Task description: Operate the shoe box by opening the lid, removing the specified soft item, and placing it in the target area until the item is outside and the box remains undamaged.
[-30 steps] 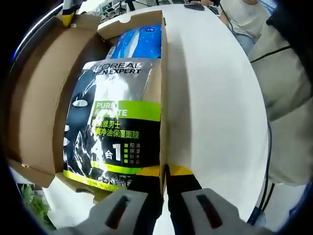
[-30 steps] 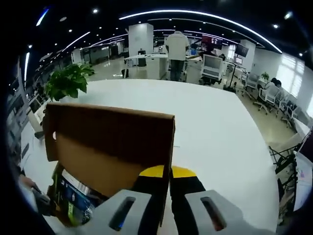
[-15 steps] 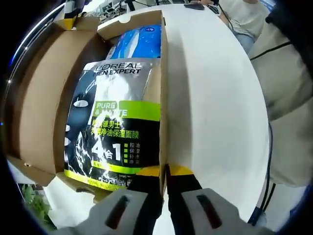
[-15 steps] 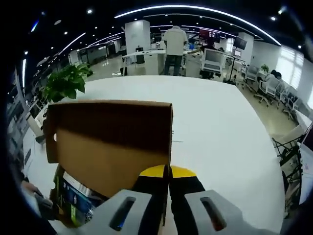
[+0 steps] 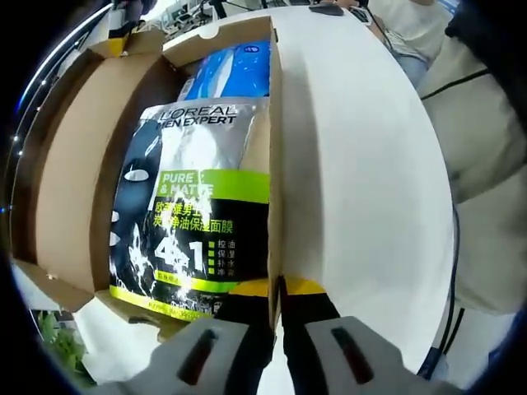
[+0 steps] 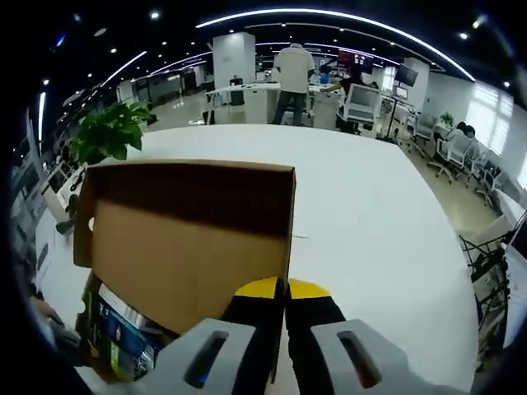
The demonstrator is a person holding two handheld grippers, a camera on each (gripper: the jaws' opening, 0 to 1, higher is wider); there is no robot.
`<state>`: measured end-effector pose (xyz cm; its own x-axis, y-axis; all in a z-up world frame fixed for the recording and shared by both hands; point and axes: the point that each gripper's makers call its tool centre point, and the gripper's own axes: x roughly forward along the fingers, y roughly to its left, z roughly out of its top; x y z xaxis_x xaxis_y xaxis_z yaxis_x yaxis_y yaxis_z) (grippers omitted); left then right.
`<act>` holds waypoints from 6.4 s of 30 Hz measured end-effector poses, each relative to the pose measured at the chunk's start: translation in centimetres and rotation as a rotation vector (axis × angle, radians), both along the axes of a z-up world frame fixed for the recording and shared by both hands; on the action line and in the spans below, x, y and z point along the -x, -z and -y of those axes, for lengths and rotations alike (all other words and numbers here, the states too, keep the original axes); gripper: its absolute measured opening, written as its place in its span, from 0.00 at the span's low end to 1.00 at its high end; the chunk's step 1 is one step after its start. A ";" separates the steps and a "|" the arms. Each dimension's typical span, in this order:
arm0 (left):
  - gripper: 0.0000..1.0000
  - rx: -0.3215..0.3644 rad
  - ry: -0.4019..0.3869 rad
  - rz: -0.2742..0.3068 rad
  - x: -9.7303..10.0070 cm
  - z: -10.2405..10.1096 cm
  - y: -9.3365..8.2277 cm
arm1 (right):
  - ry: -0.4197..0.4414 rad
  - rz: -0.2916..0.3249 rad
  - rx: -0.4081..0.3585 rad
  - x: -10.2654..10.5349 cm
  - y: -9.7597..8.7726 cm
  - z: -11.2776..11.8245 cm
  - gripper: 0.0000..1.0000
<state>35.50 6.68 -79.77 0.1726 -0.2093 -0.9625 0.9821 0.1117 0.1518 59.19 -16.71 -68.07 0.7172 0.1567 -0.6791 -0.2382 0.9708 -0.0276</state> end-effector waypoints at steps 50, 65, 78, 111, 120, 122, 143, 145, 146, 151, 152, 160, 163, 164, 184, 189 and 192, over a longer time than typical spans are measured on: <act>0.01 -0.024 0.031 -0.001 0.1 -0.2 0.1 | 0.123 -0.124 -0.297 4.5 1.3 1.7 0.00; 0.02 -0.015 0.047 0.032 0.1 -0.1 0.1 | -0.062 -0.099 -0.454 10.3 -2.7 0.4 0.00; 0.02 -0.017 0.041 0.026 0.2 -0.2 0.1 | -0.073 -0.107 -0.599 13.0 -2.7 0.3 0.13; 0.03 -0.014 0.036 0.027 0.1 -0.2 0.1 | -0.213 0.062 -0.692 16.5 -5.6 -2.2 0.43; 0.03 -0.015 0.035 0.025 0.0 -0.2 0.1 | -0.321 0.094 -0.497 16.1 -4.7 -1.7 0.33; 0.03 -0.015 0.035 0.024 0.1 -0.2 0.1 | -0.332 0.055 -0.522 16.2 -4.4 -2.1 0.50; 0.03 -0.019 0.033 0.026 0.1 -0.2 0.1 | -0.263 -0.143 -0.820 18.2 0.2 -6.9 0.48; 0.03 -0.022 0.032 0.026 0.1 -0.2 0.2 | -0.267 -0.156 -0.825 18.6 0.8 -7.3 0.50; 0.03 -0.024 0.031 0.024 0.1 -0.2 0.2 | -0.265 -0.165 -0.828 18.6 1.1 -7.4 0.52; 0.03 -0.023 0.030 0.022 0.1 -0.2 0.1 | -0.230 -0.212 -0.863 18.3 1.9 -7.5 0.43; 0.03 -0.023 0.030 0.023 0.1 -0.2 0.1 | -0.217 -0.227 -0.869 18.0 2.1 -7.4 0.38; 0.03 -0.024 0.029 0.024 0.1 -0.2 0.1 | -0.255 -0.236 -0.811 16.9 2.7 -8.5 0.42; 0.03 -0.023 0.029 0.027 0.1 -0.2 0.1 | -0.264 -0.255 -0.810 16.8 3.0 -8.9 0.46; 0.03 -0.023 0.029 0.028 0.1 -0.2 0.1 | -0.269 -0.259 -0.814 16.9 3.0 -9.1 0.48; 0.04 -0.020 0.030 0.035 0.1 -0.2 0.1 | -0.279 -0.314 -0.789 17.6 4.3 -10.2 0.56; 0.04 -0.020 0.029 0.035 0.0 -0.2 0.1 | -0.268 -0.309 -0.800 17.3 4.3 -9.6 0.56; 0.04 -0.020 0.030 0.036 0.0 -0.2 0.1 | -0.262 -0.310 -0.825 17.0 4.0 -9.6 0.54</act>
<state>35.46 6.89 -79.88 0.2009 -0.1960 -0.9598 0.9788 0.0793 0.1887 42.15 -7.15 -72.06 0.3955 0.8084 -0.4360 -0.3344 0.5688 0.7514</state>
